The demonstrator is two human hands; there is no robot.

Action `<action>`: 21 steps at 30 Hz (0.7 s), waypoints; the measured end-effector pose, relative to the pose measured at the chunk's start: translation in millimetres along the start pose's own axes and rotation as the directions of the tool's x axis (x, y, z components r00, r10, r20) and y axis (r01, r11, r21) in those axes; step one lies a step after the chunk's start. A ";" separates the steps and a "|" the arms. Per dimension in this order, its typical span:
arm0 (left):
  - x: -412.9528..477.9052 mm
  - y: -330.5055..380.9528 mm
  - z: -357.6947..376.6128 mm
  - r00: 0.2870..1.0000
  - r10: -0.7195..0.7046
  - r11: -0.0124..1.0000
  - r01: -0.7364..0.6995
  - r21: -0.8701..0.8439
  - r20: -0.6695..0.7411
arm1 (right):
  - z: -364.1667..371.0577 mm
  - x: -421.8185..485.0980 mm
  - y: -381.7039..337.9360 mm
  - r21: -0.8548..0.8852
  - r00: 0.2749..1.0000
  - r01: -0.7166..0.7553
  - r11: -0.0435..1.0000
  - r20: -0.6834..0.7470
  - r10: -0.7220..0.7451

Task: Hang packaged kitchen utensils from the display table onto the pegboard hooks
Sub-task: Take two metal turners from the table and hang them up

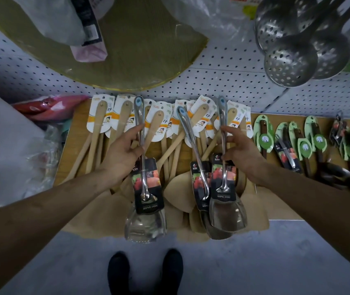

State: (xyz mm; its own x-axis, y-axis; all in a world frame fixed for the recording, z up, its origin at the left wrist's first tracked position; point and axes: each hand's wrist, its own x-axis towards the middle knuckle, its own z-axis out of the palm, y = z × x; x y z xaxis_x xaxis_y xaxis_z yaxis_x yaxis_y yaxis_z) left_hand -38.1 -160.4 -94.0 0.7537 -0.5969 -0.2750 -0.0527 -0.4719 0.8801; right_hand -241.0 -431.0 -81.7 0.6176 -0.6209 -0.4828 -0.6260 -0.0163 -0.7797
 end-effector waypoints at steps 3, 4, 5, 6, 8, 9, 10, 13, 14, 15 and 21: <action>-10.5 4.0 -7.0 0.997 0.026 0.999 -0.024 -0.025 0.070 | -4.4 -13.8 -3.0 0.059 1.000 -0.001 0.998 -0.007 0.001; -13.5 6.4 -9.1 0.995 0.025 0.999 -0.022 -0.031 0.094 | -5.9 -19.8 -4.8 0.072 1.000 -0.002 0.997 -0.008 0.003; -16.5 9.0 -11.5 0.993 0.024 0.999 -0.021 -0.029 0.118 | -7.4 -26.6 -6.9 0.079 1.000 0.001 0.997 -0.008 0.000; -19.6 12.0 -12.8 0.989 0.028 0.999 -0.025 -0.024 0.142 | -8.8 -34.5 -9.0 0.079 1.000 0.008 0.997 -0.010 -0.007; -26.0 20.4 -13.7 0.979 0.046 0.999 -0.043 -0.021 0.197 | -12.2 -53.4 -11.8 0.081 1.000 0.023 0.996 -0.020 -0.022; -28.8 25.7 -13.3 0.972 0.057 0.998 -0.053 -0.022 0.230 | -13.4 -64.2 -12.6 0.086 0.999 0.031 0.996 -0.019 -0.029; -31.5 31.0 -12.4 0.963 0.065 0.998 -0.060 -0.027 0.261 | -14.2 -75.7 -13.3 0.093 0.999 0.039 0.995 -0.011 -0.038; -41.3 48.5 -9.1 0.940 0.092 0.995 -0.079 -0.055 0.327 | -13.5 -114.8 -15.0 0.126 0.998 0.060 0.990 0.005 -0.062; -44.9 54.9 -6.8 0.929 0.104 0.994 -0.092 -0.051 0.354 | -12.8 -128.8 -15.8 0.135 0.998 0.062 0.989 -0.007 -0.062; -48.9 61.4 -4.5 0.916 0.115 0.993 -0.108 -0.040 0.385 | -12.0 -142.7 -15.7 0.151 0.998 0.062 0.987 -0.018 -0.060; -88.7 112.9 24.7 0.802 0.185 0.976 -0.216 -0.013 0.568 | -14.8 -232.6 -6.9 0.226 0.990 0.094 0.970 -0.128 -0.066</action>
State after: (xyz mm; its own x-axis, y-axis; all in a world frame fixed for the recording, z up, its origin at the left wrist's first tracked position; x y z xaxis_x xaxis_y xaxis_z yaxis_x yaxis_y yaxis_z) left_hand -127.0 -176.8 20.2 0.2229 -0.9344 -0.2780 -0.2057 -0.3238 0.9235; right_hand -387.4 -298.1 41.8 0.5912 -0.7137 -0.3755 -0.4414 0.1033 -0.8913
